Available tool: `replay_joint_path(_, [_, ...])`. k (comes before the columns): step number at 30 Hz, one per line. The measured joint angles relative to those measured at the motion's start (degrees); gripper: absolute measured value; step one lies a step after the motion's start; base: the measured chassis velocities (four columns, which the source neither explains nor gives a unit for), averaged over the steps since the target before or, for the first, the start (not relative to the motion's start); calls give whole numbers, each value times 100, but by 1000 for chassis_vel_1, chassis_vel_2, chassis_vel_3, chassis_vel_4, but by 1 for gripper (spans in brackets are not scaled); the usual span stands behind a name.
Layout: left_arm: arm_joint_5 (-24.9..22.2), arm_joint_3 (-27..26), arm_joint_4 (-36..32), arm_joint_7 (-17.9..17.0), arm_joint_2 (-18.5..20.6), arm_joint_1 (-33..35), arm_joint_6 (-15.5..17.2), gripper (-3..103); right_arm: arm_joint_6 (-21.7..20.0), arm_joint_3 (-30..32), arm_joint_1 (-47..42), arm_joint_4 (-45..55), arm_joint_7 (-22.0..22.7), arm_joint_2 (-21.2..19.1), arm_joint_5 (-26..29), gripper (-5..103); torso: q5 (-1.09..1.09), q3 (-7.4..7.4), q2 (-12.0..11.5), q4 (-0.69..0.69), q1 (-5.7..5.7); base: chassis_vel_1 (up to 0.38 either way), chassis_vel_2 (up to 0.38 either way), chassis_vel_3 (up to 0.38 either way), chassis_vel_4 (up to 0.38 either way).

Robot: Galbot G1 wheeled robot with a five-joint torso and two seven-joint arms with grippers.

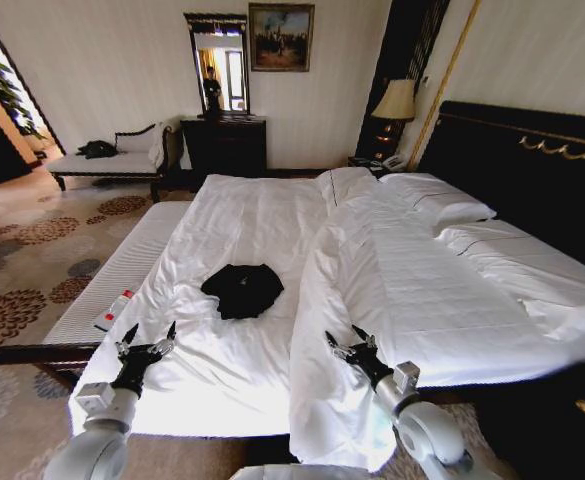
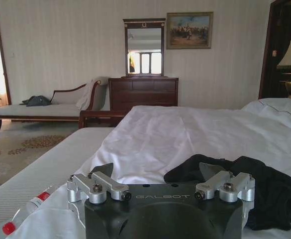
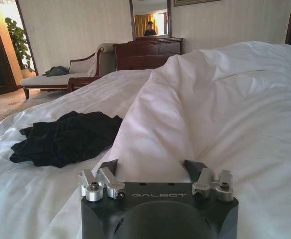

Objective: Fold the clothes on the bed.

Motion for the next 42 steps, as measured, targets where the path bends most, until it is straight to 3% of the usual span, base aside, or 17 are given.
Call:
replay_joint_path(6, [8,7,18,-6,10,-34,-14,99,16,-17,-34,-5,-9,87,-69,51,0,0,0,0,0,0,0,0,0])
replay_joint_path(9, [8,7,19,-6,10,-34,-14,99,19,-17,-39,-2,-9,100,-77,51,0,0,0,0,0,0,0,0,0])
replay_joint_path(11, [8,10,19,-6,-6,-26,-19,99,30,-23,-43,2,-10,116,-101,34,0,0,0,0,0,0,0,0,0])
replay_joint_path(14, [9,10,21,-6,-16,-17,-24,99,35,-34,-39,-14,-10,123,-113,28,-1,0,0,0,0,0,0,0,0])
replay_joint_path(20, [9,8,41,-8,-19,-16,-38,99,40,-62,-37,-21,-10,165,-134,3,0,0,0,0,0,0,0,0,0])
replay_joint_path(33, [-1,20,50,-49,2,-77,-35,99,48,59,-88,62,2,262,-140,1,0,0,0,0,0,0,0,0,0])
replay_joint_path(37, [-6,6,48,-51,-22,-67,-36,98,-93,421,-100,233,189,621,273,1,0,0,0,1,0,0,0,0,0])
replay_joint_path(39, [-26,-20,74,-50,-17,-41,-55,99,-298,861,-151,398,422,903,852,1,0,0,0,0,0,0,0,0,0])
replay_joint_path(42, [-50,-35,105,-48,13,-36,-73,99,-315,1146,-212,453,484,1009,973,1,0,0,0,1,0,0,0,0,0])
